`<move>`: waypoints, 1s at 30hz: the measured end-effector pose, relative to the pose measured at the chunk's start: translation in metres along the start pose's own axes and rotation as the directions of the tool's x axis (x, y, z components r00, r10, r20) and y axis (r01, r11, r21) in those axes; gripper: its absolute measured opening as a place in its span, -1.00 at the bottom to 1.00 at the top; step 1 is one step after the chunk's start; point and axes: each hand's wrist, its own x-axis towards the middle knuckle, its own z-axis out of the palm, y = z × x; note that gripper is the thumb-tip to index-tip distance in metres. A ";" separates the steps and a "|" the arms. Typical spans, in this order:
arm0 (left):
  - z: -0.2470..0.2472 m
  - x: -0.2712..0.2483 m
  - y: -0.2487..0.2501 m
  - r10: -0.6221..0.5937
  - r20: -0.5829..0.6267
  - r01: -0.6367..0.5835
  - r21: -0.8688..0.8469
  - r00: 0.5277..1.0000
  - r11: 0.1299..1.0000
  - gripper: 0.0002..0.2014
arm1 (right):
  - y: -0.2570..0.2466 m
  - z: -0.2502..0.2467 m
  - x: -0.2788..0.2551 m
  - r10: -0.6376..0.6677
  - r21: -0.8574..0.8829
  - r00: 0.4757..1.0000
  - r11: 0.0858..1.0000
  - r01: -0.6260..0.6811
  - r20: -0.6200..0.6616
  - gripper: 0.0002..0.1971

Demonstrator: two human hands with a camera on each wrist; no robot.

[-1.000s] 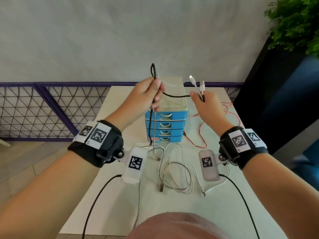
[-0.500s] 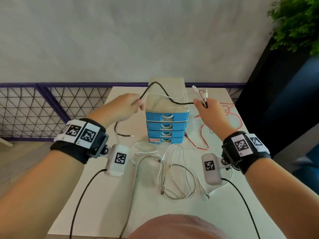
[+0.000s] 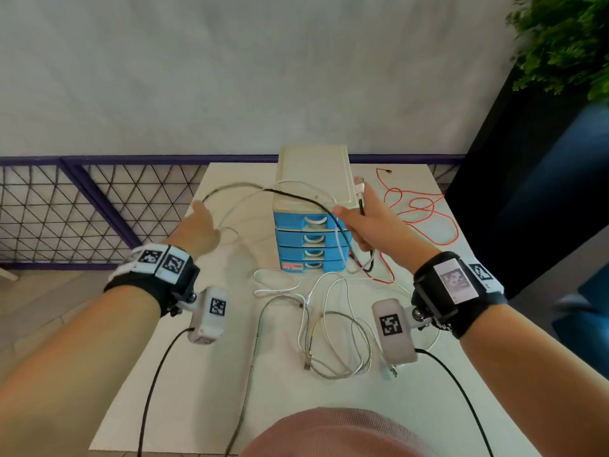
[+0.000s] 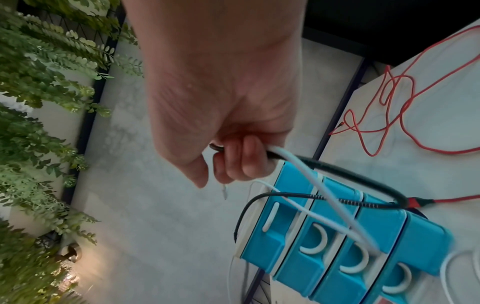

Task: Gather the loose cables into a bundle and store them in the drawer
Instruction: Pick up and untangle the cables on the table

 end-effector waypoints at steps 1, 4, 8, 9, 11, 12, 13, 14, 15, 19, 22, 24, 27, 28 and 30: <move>0.011 -0.008 -0.002 0.027 0.100 -0.034 0.062 0.995 0.997 -0.58 | -0.001 0.000 0.000 -0.012 0.046 1.000 0.999 0.012 -0.004 -0.42; 0.051 -0.039 -0.008 0.024 0.529 -0.140 0.180 0.848 0.974 -0.83 | -0.004 0.001 0.001 -0.036 0.185 0.999 0.982 0.038 -0.015 -0.54; 0.108 -0.073 -0.012 0.049 0.626 -0.256 0.246 0.778 0.935 -0.70 | -0.005 0.004 0.000 -0.024 0.283 0.999 0.959 0.035 -0.042 -0.57; 0.118 -0.077 -0.012 0.060 0.605 -0.277 0.273 0.794 0.921 -0.70 | -0.006 0.005 -0.001 -0.024 0.277 0.999 0.960 0.035 -0.044 -0.62; 0.131 -0.082 -0.011 0.083 0.565 -0.304 0.310 0.821 0.901 -0.81 | -0.009 0.006 -0.001 -0.028 0.248 0.999 0.968 0.034 -0.031 -0.74; 0.132 -0.084 -0.008 0.091 0.550 -0.309 0.318 0.830 0.896 -0.90 | -0.010 0.006 -0.002 -0.030 0.238 0.999 0.971 0.035 -0.022 -0.82; 0.134 -0.086 -0.007 0.093 0.531 -0.305 0.326 0.842 0.895 -0.87 | -0.011 0.007 -0.003 -0.032 0.227 0.999 0.973 0.034 -0.014 -0.88; 0.135 -0.085 -0.007 0.089 0.524 -0.297 0.329 0.847 0.896 -0.79 | -0.011 0.007 -0.004 -0.030 0.206 1.000 0.978 0.030 -0.005 -0.90; 0.134 -0.084 -0.007 0.098 0.531 -0.300 0.310 0.841 0.902 -0.77 | -0.010 0.007 -0.005 -0.026 0.169 1.000 0.985 0.025 0.008 -0.88; 0.118 -0.081 0.003 0.246 0.613 -0.315 0.005 0.751 0.949 -0.92 | -0.007 0.015 -0.008 0.003 0.119 0.995 0.993 -0.015 0.098 -0.82; 0.089 -0.089 0.031 0.470 0.554 -0.377 -0.282 0.687 0.882 -0.87 | -0.005 0.027 -0.010 0.008 0.195 0.990 0.980 -0.036 0.143 -0.81; 0.064 -0.095 0.054 0.566 0.417 -0.406 -0.414 0.711 0.815 -0.93 | -0.003 0.037 -0.012 -0.017 0.118 0.985 0.993 -0.003 0.172 -0.81; 0.033 -0.096 0.078 0.593 0.235 -0.386 -0.568 0.770 0.727 -0.87 | -0.001 0.047 -0.010 -0.051 0.016 0.990 0.999 0.049 0.130 -0.80; 0.025 -0.095 0.082 0.583 0.221 -0.365 -0.596 0.782 0.715 -0.85 | -0.003 0.048 -0.008 -0.072 -0.017 0.992 0.997 0.074 0.105 -0.80; 0.017 -0.094 0.084 0.563 0.226 -0.310 -0.645 0.795 0.698 -0.74 | -0.009 0.045 -0.005 -0.099 -0.088 0.990 0.990 0.109 0.103 -0.82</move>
